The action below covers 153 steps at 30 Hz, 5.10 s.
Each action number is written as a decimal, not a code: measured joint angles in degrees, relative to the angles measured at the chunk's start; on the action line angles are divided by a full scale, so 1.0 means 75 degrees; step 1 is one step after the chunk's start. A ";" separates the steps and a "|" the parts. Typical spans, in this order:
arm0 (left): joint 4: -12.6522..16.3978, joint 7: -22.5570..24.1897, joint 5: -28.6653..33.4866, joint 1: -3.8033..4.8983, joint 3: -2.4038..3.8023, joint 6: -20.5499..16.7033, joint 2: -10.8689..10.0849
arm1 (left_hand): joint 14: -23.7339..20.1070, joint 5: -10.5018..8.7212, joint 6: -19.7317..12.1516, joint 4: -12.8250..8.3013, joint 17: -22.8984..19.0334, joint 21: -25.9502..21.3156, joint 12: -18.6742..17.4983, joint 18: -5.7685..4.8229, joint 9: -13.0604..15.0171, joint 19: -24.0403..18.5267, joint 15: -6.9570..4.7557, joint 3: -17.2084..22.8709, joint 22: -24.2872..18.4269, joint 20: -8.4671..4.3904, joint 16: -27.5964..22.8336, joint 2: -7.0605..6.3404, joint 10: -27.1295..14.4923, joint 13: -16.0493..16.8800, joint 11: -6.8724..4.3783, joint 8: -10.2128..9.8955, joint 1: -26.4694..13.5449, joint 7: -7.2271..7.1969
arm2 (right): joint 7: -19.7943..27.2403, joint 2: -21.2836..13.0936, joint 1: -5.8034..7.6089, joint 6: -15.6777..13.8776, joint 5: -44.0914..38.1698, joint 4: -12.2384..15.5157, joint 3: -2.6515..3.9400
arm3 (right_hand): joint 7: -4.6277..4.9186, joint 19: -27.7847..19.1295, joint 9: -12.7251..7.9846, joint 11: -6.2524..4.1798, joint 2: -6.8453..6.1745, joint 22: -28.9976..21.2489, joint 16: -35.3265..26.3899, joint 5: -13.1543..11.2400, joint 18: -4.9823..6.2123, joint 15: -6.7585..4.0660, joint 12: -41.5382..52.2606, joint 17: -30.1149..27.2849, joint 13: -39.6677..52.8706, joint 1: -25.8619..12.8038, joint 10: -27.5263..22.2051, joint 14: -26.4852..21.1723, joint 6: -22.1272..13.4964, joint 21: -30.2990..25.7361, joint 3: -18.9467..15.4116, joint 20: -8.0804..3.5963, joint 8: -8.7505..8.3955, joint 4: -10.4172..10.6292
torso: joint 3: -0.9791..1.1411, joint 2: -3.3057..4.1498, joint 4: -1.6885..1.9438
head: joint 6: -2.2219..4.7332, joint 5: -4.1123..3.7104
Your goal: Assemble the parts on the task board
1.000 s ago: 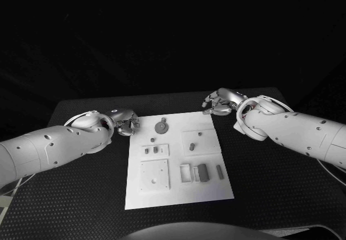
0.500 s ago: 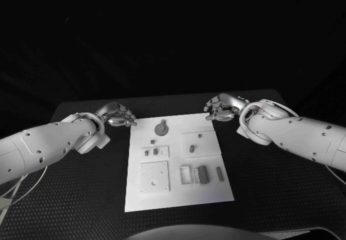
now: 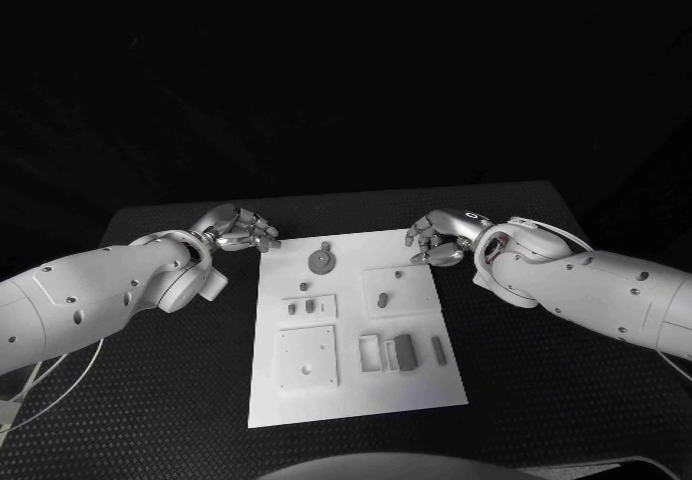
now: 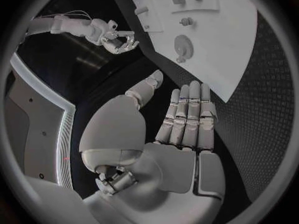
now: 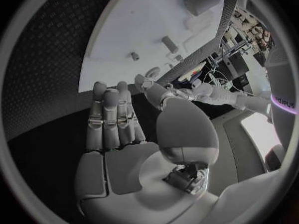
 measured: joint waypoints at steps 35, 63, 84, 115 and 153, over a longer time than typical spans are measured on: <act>-0.0020 0.0145 0.0281 -0.0001 -0.0001 0.0127 0.0014 | 0.0027 0.0000 -0.0054 0.0028 0.0159 0.0002 0.0059 0.0001 -0.0010 0.0031 0.0027 -0.0114 -0.0294 0.0030 -0.0197 0.0030 -0.0103 -0.0090 0.0004 0.0000 0.0031 0.0055 | -0.0262 0.0437 -0.0320 -0.0101 -0.1397 -0.0049 -0.0185 | 0.0056 0.0577 -0.0591 0.0649 0.0061 0.0130 -0.0295 0.0000 -0.0067 0.0584 -0.3930 0.0099 -0.3145 0.0422 -0.0237 0.0811 0.0222 -0.0052 0.0100 -0.0189 0.0069 -0.0009 | 0.0006 0.0002 0.0009 | -0.0042 0.0056; -0.0025 0.0082 0.0636 -0.0001 -0.0001 0.0390 0.0020 | 0.0055 0.0000 -0.0136 0.0011 0.0274 0.0003 0.0059 0.0000 -0.0025 0.0059 0.0000 -0.0180 -0.0429 0.0001 -0.0292 0.0075 -0.0185 -0.0134 0.0033 0.0000 -0.0015 0.0083 | -0.0522 0.0688 -0.0348 -0.0374 -0.1922 -0.0289 -0.0362 | -0.0013 0.0724 -0.0737 0.0345 0.0101 0.0232 -0.0302 0.0000 -0.0161 0.0359 -0.3775 0.0254 -0.3071 0.0462 0.0871 0.0913 0.0424 -0.0075 0.0053 -0.0231 0.0217 -0.0010 | 0.0001 0.0002 0.0008 | -0.0111 0.0081; -0.0030 0.0074 0.0780 -0.0001 -0.0001 0.0551 0.0026 | 0.0055 0.0000 -0.0136 0.0031 0.0330 0.0003 0.0089 0.0000 -0.0025 0.0058 0.0000 -0.0199 -0.0507 0.0001 -0.0374 0.0075 -0.0212 -0.0159 0.0059 0.0000 -0.0015 0.0083 | -0.0596 0.0743 -0.0366 -0.0433 -0.2117 -0.0301 -0.0389 | -0.0206 0.0917 -0.0773 0.0096 0.0171 0.0371 -0.0259 0.0000 -0.0116 0.0100 -0.3713 0.0412 -0.2725 0.0533 0.1605 0.1119 0.0914 -0.0076 0.0011 -0.0342 0.0534 -0.0010 | 0.0002 0.0001 0.0004 | -0.0138 0.0091; -0.0035 0.0050 0.0787 -0.0001 -0.0002 0.0608 0.0026 | 0.0054 0.0000 -0.0136 0.0010 0.0387 0.0003 0.0089 0.0000 -0.0030 0.0058 0.0000 -0.0220 -0.0570 0.0001 -0.0435 0.0075 -0.0239 -0.0182 0.0086 -0.0001 -0.0015 0.0083 | -0.0690 0.0804 -0.0389 -0.0524 -0.2307 -0.0330 -0.0396 | -0.0270 0.1025 -0.0774 0.0014 0.0526 0.0386 -0.0140 -0.0031 -0.0113 0.0064 -0.3844 0.0590 -0.2538 0.0888 0.1768 0.1187 0.1058 -0.0075 0.0034 -0.0369 0.0635 -0.0055 | 0.0004 0.0003 0.0004 | -0.0174 0.0097; -0.0090 0.0025 0.0787 -0.0001 -0.0002 0.0649 0.0032 | 0.0055 0.0000 -0.0183 0.0008 0.0448 0.0003 0.0117 0.0000 -0.0036 0.0058 0.0000 -0.0262 -0.0622 0.0001 -0.0464 0.0075 -0.0265 -0.0202 0.0059 -0.0001 -0.0015 0.0090 | -0.0791 0.0679 -0.0438 -0.0776 -0.2351 -0.0178 -0.0408 | -0.0353 0.1187 -0.0729 -0.0067 0.0594 0.0384 0.0095 -0.0001 -0.0118 -0.0055 -0.3805 0.0794 -0.2351 0.0957 0.1988 0.1288 0.1195 0.0118 0.0020 -0.0477 0.0725 -0.0067 | 0.0006 -0.0001 0.0004 | -0.0159 0.0083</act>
